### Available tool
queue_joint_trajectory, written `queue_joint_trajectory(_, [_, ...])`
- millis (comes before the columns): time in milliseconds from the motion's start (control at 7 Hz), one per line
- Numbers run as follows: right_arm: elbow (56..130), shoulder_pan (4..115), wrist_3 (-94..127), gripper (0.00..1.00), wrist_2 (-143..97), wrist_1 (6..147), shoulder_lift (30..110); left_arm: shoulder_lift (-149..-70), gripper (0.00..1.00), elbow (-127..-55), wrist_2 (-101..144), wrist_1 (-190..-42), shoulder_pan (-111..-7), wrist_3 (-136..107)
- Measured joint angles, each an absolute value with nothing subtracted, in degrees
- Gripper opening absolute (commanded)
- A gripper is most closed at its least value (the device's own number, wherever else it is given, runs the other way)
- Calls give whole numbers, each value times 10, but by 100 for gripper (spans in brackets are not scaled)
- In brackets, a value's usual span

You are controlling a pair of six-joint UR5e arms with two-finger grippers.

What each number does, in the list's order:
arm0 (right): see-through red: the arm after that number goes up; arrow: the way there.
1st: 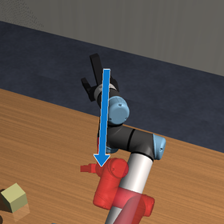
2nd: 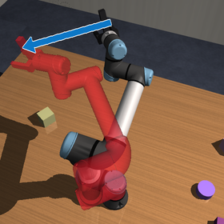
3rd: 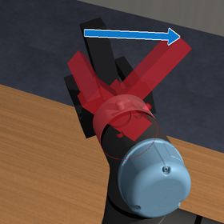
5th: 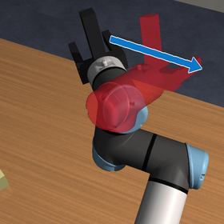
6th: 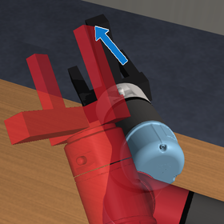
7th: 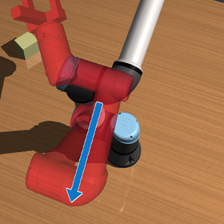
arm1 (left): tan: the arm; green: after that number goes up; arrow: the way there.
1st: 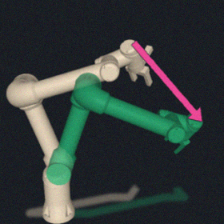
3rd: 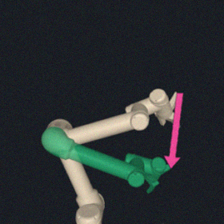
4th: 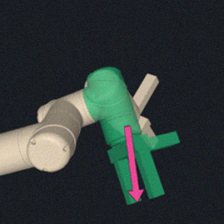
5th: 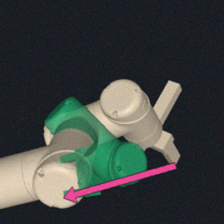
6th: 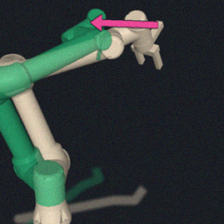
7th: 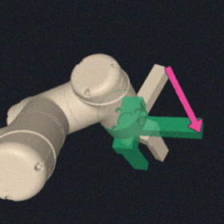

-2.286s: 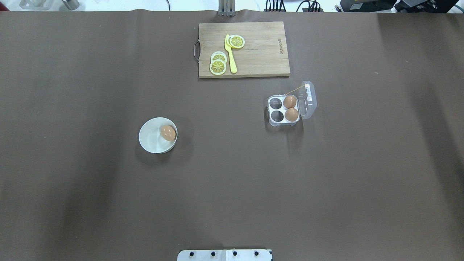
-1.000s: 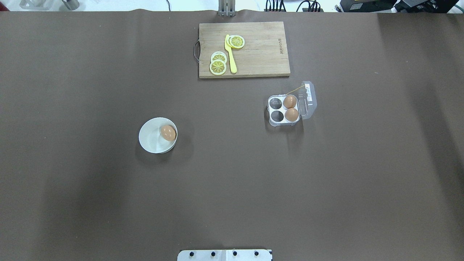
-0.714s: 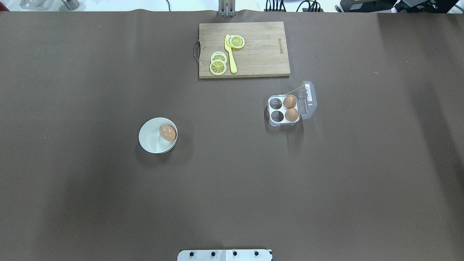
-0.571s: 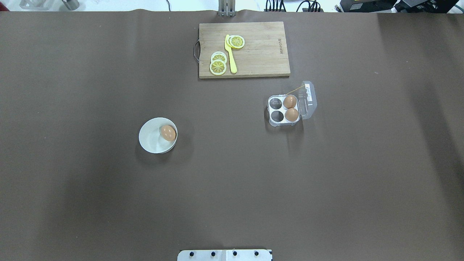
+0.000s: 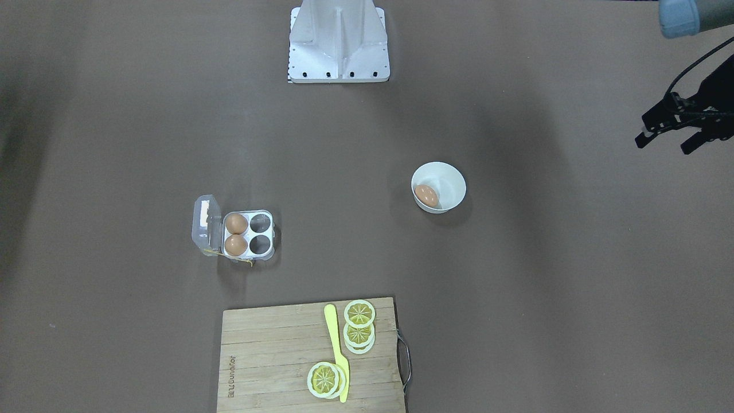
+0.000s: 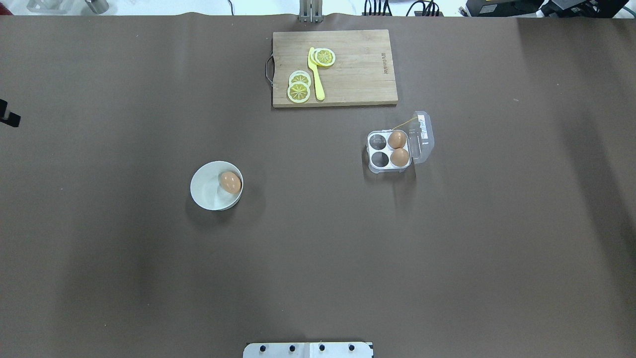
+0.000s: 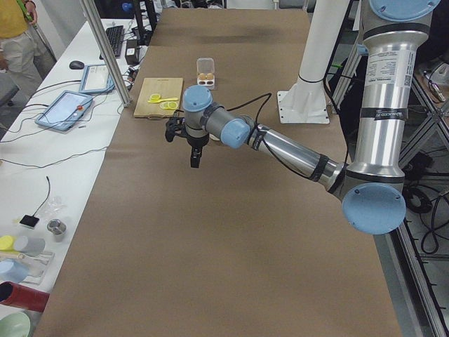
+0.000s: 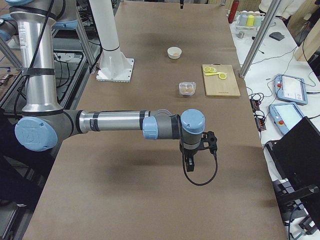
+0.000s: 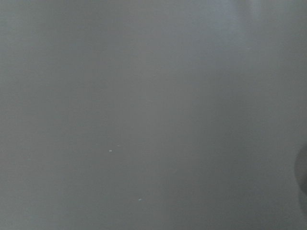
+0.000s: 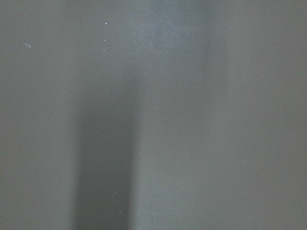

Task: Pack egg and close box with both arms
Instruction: 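Move the left gripper over the brown egg in the white bowl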

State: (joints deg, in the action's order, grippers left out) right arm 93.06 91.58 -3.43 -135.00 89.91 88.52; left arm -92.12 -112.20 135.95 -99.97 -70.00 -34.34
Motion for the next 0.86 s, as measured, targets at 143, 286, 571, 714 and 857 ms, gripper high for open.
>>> queue_joint_trajectory(143, [930, 916, -35, 99, -1350, 899, 886, -921, 98, -1112, 1346, -1062, -672, -389])
queue_joint_trajectory(286, [930, 916, -35, 100, -1350, 899, 887, -922, 97, -1096, 1335, -1128, -647, -434])
queue_joint_trajectory(571, [930, 917, -37, 99, -1350, 899, 891, -941, 98, -1055, 1324, -1259, -601, -563])
queue_joint_trajectory(714, [929, 917, -38, 99, -1350, 899, 891, -958, 98, -1046, 1297, -1306, -572, -637])
queue_joint_trajectory(857, [929, 917, -39, 99, -1349, 899, 892, -976, 98, -1045, 1232, -1329, -524, -695])
